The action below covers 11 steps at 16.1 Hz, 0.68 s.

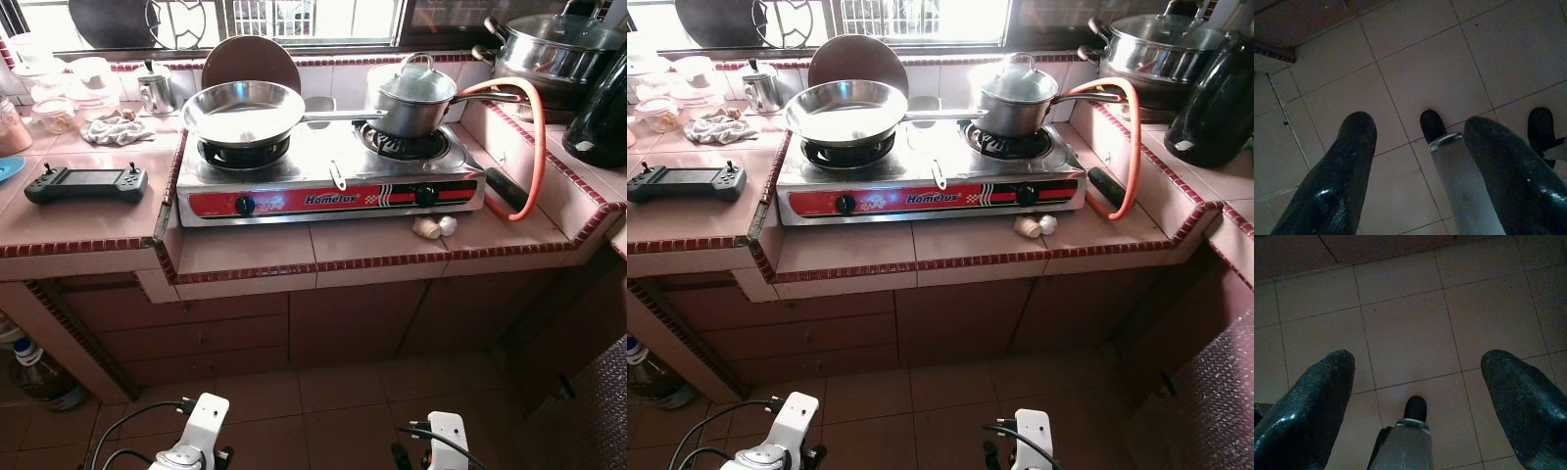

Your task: Kitchen organization

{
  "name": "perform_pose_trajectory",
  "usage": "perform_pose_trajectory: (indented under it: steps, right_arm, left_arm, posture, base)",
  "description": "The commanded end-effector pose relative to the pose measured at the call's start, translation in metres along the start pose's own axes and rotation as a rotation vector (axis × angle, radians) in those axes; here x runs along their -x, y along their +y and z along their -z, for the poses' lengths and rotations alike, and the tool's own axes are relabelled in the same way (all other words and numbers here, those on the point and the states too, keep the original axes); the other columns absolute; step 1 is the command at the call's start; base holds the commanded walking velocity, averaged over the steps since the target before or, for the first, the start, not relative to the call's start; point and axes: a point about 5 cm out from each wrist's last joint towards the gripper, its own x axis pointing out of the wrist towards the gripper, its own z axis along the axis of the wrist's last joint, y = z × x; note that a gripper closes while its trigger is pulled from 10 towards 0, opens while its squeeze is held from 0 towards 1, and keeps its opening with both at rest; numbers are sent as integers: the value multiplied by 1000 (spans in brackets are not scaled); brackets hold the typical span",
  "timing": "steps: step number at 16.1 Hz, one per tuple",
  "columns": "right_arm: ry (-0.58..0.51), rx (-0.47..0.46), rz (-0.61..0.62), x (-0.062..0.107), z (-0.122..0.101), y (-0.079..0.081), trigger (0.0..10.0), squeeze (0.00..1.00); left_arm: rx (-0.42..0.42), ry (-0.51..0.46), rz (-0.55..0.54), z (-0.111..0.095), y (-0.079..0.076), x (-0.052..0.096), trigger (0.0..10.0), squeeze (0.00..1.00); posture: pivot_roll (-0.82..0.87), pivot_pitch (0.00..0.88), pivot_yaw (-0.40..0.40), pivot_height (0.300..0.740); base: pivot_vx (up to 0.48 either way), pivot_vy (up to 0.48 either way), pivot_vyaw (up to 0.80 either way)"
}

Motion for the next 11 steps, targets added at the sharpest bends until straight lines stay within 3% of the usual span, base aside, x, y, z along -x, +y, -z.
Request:
perform_pose_trajectory:
  steps: [1,2,4,11]
  right_arm:
    - [-112,47,174,-11,-103,-30,10000,0]
    - [-100,11,152,-12,-99,-24,10000,0]
    - [-94,-41,130,-13,-96,-18,10000,0]
    - [-93,-84,147,-13,-98,-20,10000,0]
  left_arm:
    - [147,-336,24,-122,-25,10,10000,0]
    - [142,-305,29,-116,-21,9,10000,0]
    - [130,-274,36,-109,-18,7,10000,0]
    - [128,-271,33,-109,-17,7,10000,0]
  posture:
    - [92,0,-134,740]
    - [83,0,-82,740]
    - [84,0,-81,740]
    - [91,0,-72,740]
  base:
    - [0,0,0]
    - [0,0,0]
    - [0,0,0]
    - [0,0,0]
